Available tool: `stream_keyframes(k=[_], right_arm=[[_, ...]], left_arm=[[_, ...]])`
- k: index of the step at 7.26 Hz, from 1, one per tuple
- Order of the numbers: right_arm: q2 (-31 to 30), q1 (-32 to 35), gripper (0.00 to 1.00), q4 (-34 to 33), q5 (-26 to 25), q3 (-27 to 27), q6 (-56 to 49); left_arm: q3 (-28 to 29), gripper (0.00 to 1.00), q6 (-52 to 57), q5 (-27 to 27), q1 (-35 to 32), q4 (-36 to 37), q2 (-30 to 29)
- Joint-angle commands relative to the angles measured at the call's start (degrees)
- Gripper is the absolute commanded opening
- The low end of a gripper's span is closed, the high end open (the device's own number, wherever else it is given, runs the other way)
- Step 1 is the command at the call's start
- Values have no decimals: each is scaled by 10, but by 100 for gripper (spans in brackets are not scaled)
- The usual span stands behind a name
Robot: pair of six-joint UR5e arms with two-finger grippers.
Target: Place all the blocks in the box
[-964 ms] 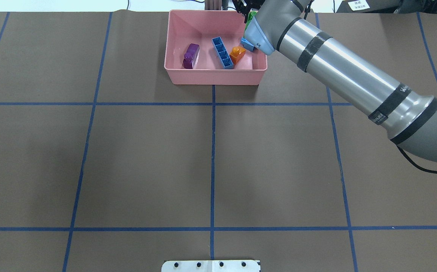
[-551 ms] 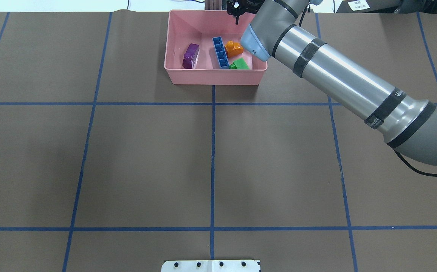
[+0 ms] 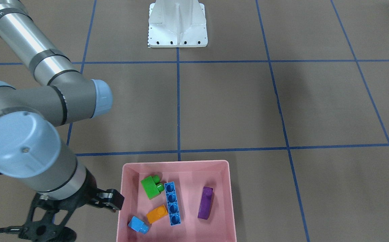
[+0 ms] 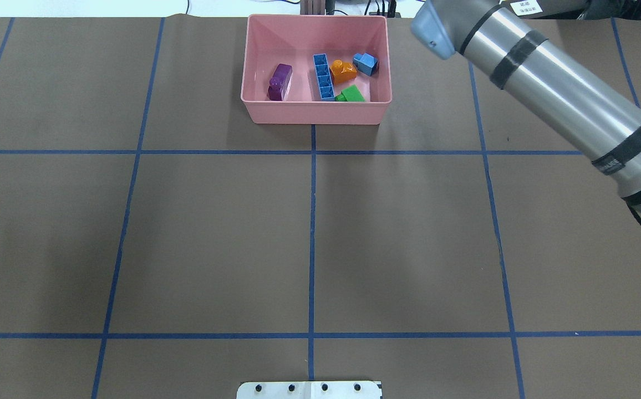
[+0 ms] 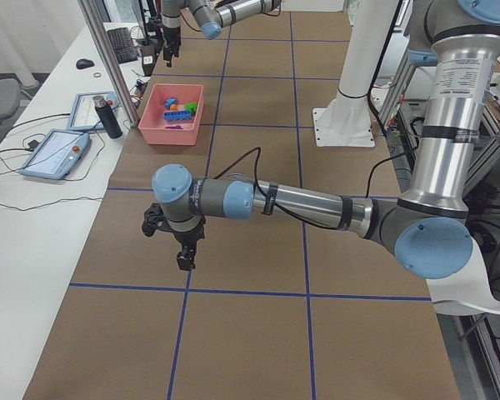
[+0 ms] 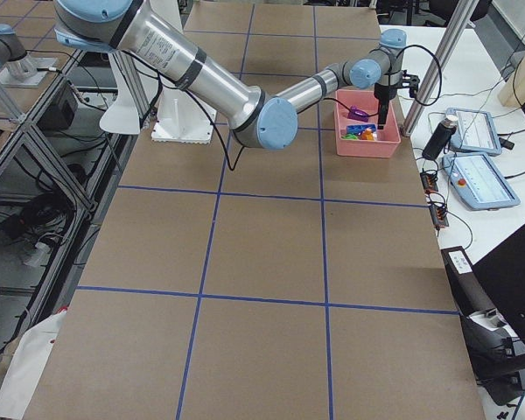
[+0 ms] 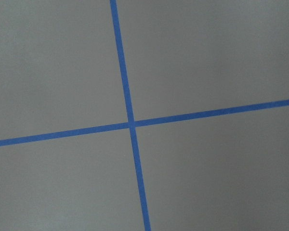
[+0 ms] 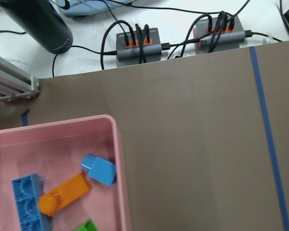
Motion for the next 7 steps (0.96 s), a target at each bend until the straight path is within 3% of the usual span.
stream_keyframes(k=[1,3,6,7], right_arm=[[-81,55,100,-9,38,58,-105],[-149,100,100,-8,63,74,-215],[-325,221,100,-9,96,137,-445],[-385,248,100,-8,96,163,-474]], left_arm=[[-36,100,78,4,-27,-14,65],[-63,100,84,3,-35,-7,82],[-68,100,86,-2,-35,-14,84],[-68,100,87,-2,-35,-14,84]])
